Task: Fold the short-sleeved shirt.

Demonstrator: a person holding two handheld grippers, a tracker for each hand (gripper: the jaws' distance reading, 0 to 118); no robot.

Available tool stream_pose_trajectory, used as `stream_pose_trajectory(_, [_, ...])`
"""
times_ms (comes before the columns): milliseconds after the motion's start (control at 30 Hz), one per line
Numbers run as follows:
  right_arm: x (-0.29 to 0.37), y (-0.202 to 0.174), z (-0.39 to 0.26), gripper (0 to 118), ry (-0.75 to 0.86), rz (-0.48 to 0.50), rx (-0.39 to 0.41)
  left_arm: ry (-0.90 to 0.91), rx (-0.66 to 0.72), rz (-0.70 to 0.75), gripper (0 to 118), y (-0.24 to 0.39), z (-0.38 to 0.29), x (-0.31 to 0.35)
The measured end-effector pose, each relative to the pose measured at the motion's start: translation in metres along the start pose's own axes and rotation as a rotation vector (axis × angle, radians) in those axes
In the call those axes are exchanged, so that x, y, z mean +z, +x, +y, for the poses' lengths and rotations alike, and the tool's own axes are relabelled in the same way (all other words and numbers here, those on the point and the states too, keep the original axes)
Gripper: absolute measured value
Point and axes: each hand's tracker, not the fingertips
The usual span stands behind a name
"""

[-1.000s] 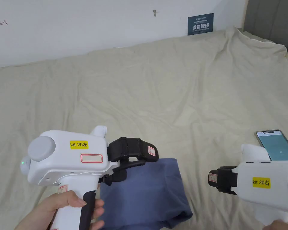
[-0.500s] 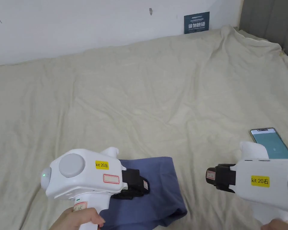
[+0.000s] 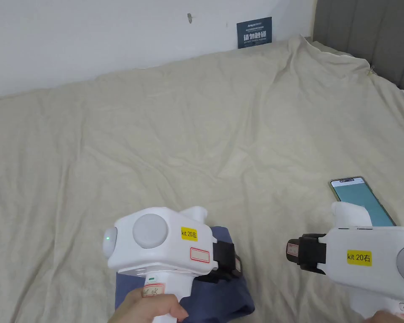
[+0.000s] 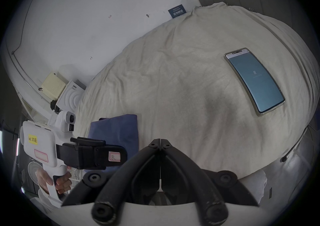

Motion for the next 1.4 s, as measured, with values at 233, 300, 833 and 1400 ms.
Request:
stream_pose_trajectory(233, [0.004,-0.021,0.001,0,0.004,0.005,0.06,0.118,0.014,-0.172,15,-0.012,-0.019,0.045])
stream_pose_trajectory(300, [0.001,-0.035,0.002,0,0.005,0.025,0.089,0.196,0.055,-0.175,15,-0.03,-0.03,0.074])
stream_pose_trajectory(833, [-0.125,-0.154,-0.045,0,-0.194,-0.059,0.453,0.444,0.424,-0.193,58,-0.183,-0.118,0.163])
stream_pose_trajectory(1400, [-0.115,-0.147,-0.038,0,-0.189,-0.031,0.389,0.149,0.325,-0.386,117,-0.197,-0.032,0.068])
